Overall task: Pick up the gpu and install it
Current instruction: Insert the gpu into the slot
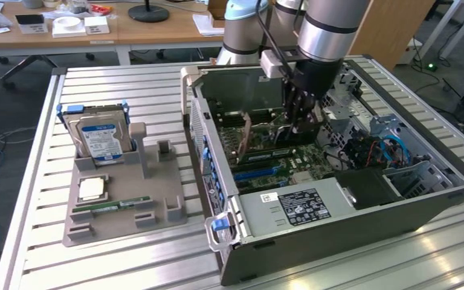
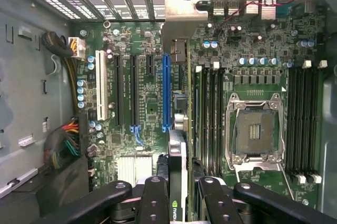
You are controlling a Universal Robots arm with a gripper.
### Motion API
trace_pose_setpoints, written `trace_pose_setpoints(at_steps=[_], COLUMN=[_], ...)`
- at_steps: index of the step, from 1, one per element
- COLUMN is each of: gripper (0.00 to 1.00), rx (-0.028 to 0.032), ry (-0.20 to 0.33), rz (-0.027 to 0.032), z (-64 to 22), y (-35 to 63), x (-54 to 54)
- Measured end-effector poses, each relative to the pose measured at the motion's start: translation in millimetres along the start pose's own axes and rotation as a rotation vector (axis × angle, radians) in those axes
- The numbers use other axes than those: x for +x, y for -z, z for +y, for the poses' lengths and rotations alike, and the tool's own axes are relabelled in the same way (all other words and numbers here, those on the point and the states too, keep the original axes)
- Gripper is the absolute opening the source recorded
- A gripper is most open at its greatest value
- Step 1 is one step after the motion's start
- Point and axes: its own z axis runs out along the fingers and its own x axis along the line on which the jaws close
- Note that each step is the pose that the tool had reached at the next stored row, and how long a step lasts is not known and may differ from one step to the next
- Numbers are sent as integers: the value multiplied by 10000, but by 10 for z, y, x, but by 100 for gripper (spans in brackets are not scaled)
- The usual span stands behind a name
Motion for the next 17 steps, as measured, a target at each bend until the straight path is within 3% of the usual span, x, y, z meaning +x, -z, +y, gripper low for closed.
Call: trace_pose_setpoints(at_steps=[17], gripper=[27], rx=[0], ry=[14], rz=[3], z=[32], y=[-113], x=[2])
